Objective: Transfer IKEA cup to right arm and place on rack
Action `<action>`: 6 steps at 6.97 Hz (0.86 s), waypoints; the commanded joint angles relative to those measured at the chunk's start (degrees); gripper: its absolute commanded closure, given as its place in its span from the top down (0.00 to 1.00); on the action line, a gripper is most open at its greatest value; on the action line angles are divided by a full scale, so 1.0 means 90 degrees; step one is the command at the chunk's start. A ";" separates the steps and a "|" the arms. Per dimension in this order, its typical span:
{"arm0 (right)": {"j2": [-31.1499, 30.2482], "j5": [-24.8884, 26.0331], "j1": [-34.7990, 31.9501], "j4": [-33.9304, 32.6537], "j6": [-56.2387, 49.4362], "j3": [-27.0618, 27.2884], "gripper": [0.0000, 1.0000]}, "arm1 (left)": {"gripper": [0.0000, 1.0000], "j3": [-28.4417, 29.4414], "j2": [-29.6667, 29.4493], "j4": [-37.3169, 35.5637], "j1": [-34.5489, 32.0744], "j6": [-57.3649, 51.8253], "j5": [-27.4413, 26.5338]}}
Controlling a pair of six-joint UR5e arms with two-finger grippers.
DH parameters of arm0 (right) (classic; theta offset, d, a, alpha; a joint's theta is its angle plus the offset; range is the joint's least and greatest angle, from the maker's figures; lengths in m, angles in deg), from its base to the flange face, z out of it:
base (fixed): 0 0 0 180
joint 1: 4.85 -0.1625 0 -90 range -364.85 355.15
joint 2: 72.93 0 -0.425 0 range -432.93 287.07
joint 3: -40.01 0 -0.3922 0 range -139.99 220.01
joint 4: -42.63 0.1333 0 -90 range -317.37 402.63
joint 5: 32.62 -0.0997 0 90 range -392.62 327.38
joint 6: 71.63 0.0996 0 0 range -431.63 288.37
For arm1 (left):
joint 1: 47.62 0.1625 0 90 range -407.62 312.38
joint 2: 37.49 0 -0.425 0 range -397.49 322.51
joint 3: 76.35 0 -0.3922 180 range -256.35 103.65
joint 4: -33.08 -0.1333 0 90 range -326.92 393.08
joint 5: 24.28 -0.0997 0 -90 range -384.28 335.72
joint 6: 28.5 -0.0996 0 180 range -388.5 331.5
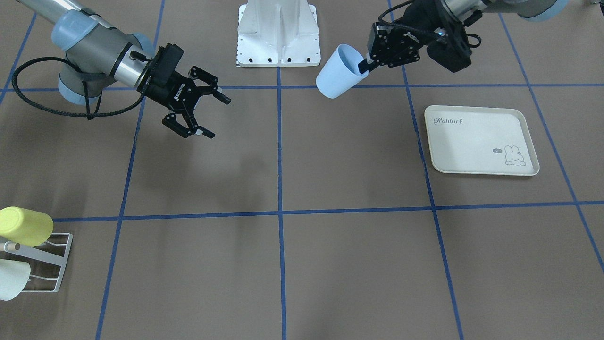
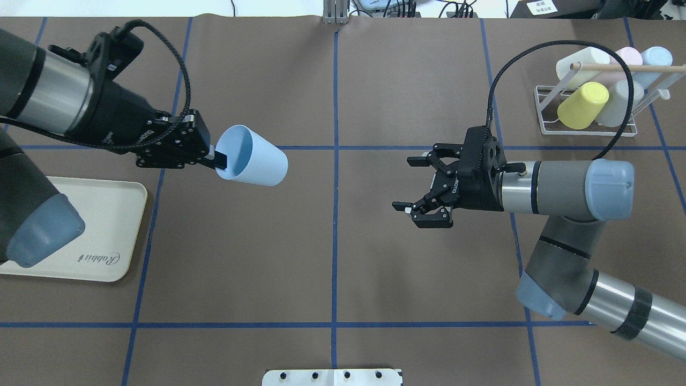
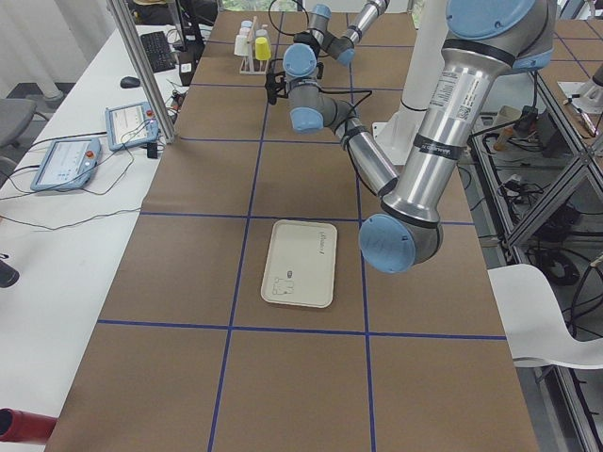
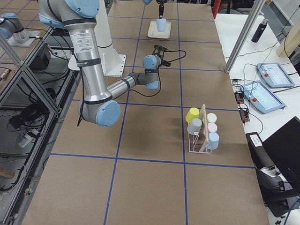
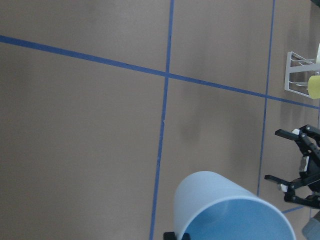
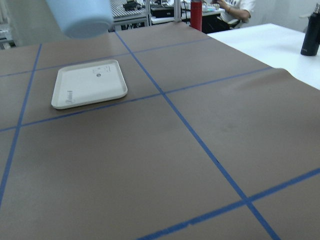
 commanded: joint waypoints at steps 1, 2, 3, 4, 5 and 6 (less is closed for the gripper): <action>0.0032 0.1302 0.0770 0.0712 -0.0207 -0.0027 0.99 | 0.00 0.0157 -0.0685 -0.0048 0.0711 0.0699 -0.0862; 0.0033 0.1608 0.0957 0.0713 -0.0508 -0.0027 0.99 | 0.00 0.0225 -0.0774 -0.0058 0.0889 0.0701 -0.1013; 0.0042 0.1688 0.1046 0.0820 -0.0627 -0.0018 0.99 | 0.00 0.0351 -0.0833 -0.0049 0.0949 0.0691 -0.1062; 0.0052 0.1708 0.1066 0.0937 -0.0667 0.0011 0.99 | 0.00 0.0381 -0.0834 -0.0048 0.1046 0.0691 -0.1063; 0.0187 0.1708 0.1115 0.0948 -0.0677 0.0002 0.99 | 0.00 0.0391 -0.0882 -0.0048 0.1202 0.0691 -0.1111; 0.0285 0.1718 0.1154 0.0948 -0.0677 -0.0008 0.99 | 0.00 0.0392 -0.0912 -0.0048 0.1377 0.0681 -0.1363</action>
